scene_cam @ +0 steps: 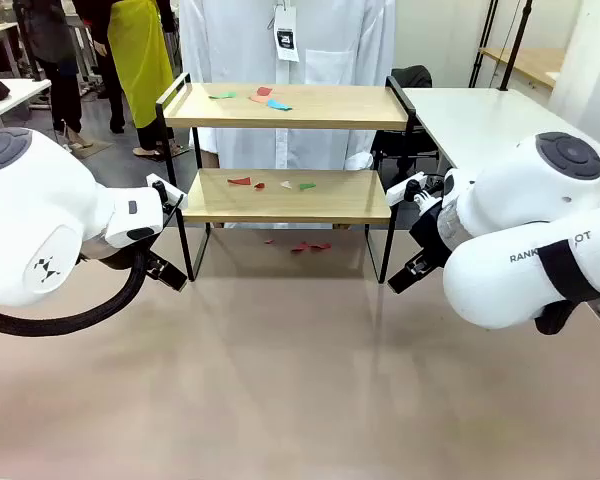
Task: Clean the shelf.
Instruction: Pick up the Duster handed by the human.
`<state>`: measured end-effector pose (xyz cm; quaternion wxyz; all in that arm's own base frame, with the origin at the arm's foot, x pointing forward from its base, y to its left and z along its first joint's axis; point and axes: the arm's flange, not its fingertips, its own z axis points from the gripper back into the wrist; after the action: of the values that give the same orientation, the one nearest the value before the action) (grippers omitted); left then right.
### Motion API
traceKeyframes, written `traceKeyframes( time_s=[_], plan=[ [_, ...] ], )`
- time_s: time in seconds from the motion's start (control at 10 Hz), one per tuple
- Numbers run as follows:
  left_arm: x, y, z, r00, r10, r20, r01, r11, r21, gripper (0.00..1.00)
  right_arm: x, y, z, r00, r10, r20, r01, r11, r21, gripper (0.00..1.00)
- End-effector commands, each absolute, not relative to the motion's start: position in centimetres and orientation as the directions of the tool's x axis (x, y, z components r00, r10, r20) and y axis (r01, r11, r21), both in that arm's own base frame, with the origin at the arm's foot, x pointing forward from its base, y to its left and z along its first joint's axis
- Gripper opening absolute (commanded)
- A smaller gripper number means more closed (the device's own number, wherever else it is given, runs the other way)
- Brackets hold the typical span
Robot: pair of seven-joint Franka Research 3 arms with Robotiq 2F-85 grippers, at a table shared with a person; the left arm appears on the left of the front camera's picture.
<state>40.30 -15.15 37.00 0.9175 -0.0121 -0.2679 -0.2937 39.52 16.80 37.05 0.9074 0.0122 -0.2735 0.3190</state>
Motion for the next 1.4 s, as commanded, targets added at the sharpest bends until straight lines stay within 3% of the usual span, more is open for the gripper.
traceKeyframes(
  time_s=[0.0,0.8,1.1,1.3],
  plan=[
    [40.3,-15.2,37.0,0.684,-0.532,0.499,0.545,0.827,0.135,1.0,39.5,16.8,37.1,0.647,0.572,0.504,-0.586,0.796,-0.152,1.0],
    [40.3,-15.2,37.0,0.684,-0.532,0.499,0.545,0.827,0.135,1.0,39.5,16.8,37.0,0.647,0.573,0.504,-0.586,0.796,-0.153,1.0],
    [41.5,-11.1,44.0,0.649,-0.515,0.56,0.572,0.816,0.088,1.0,38.9,15.3,44.5,0.594,0.53,0.606,-0.587,0.8,-0.124,1.0],
    [42.3,-7.1,47.0,0.616,-0.558,0.557,0.659,0.752,0.025,1.0,37.8,12.0,47.7,0.547,0.501,0.671,-0.613,0.785,-0.086,1.0]
  ],
)
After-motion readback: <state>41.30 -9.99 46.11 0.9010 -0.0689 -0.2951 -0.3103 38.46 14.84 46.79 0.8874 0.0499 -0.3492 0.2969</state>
